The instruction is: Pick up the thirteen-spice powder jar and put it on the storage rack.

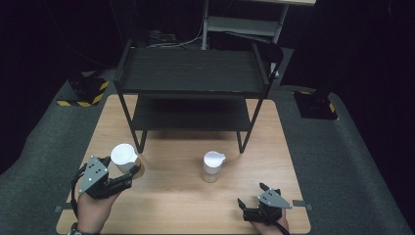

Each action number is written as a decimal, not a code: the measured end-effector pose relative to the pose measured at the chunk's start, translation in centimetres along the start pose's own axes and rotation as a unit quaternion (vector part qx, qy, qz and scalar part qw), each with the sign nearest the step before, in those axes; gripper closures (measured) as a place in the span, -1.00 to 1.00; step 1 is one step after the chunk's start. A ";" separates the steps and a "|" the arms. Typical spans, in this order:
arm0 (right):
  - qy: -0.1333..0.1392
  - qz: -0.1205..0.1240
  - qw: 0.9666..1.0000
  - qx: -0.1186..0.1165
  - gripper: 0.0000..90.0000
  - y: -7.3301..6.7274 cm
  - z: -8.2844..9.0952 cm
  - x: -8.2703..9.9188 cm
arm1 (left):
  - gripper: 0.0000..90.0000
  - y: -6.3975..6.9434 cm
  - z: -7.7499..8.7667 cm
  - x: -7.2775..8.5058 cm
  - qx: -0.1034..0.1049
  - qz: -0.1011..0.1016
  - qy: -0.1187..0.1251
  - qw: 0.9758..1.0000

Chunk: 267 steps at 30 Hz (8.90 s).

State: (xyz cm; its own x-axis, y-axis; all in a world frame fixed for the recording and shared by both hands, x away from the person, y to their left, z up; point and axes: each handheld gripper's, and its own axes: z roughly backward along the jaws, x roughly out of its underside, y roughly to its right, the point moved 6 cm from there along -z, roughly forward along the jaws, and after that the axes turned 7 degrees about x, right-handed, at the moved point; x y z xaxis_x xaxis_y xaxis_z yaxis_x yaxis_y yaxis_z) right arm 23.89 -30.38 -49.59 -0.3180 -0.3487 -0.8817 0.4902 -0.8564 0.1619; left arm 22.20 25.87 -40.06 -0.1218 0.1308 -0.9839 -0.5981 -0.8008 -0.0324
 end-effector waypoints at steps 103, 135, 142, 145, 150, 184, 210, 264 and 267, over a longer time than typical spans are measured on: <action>0.000 0.003 1.000 -0.010 -0.98 0.2 -0.1 0.0 | -0.33 -3.4 -8.7 -21.7 -0.001 -0.021 0.075 0.997; 0.002 -0.002 1.000 -0.015 -0.98 0.4 -0.1 0.1 | -0.33 -4.7 -14.6 -23.1 -0.019 -0.016 0.033 0.999; 0.003 -0.001 1.000 -0.016 -0.98 0.4 0.0 0.1 | -0.33 -4.9 -15.4 -23.4 -0.017 -0.015 0.027 0.999; 0.002 -0.002 1.000 -0.016 -0.98 0.4 0.0 0.1 | -0.33 -5.0 -15.6 -23.3 -0.016 -0.013 0.027 0.999; 0.003 -0.003 1.000 -0.017 -0.98 0.5 0.0 0.1 | -0.33 -5.1 -15.9 -23.2 -0.015 -0.013 0.027 0.999; 0.004 0.002 1.000 -0.018 -0.97 0.4 0.0 0.1 | -0.34 -5.4 -16.6 -22.4 -0.013 -0.008 0.047 0.999; 0.002 0.001 1.000 -0.019 -0.97 0.4 0.0 0.1 | -0.63 -5.0 -16.4 -22.0 -0.029 -0.005 0.053 0.998; 0.000 0.009 1.000 -0.013 -0.97 0.2 -0.1 0.0 | -0.99 -1.9 -9.0 -13.2 0.031 -0.027 0.065 0.997; 0.000 0.009 1.000 -0.013 -0.97 0.1 -0.1 0.0 | -0.99 -1.6 -8.6 -11.8 0.031 -0.027 0.062 0.997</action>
State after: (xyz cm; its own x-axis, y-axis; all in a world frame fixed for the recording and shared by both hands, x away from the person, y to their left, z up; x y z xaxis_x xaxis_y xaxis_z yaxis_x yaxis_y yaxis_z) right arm 24.04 -30.46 -49.57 -0.3093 -0.3646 -0.8783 0.5163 -0.8400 0.1668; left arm 31.39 20.62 -29.85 0.0095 0.0963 -0.9953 -0.6502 -0.7556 -0.0793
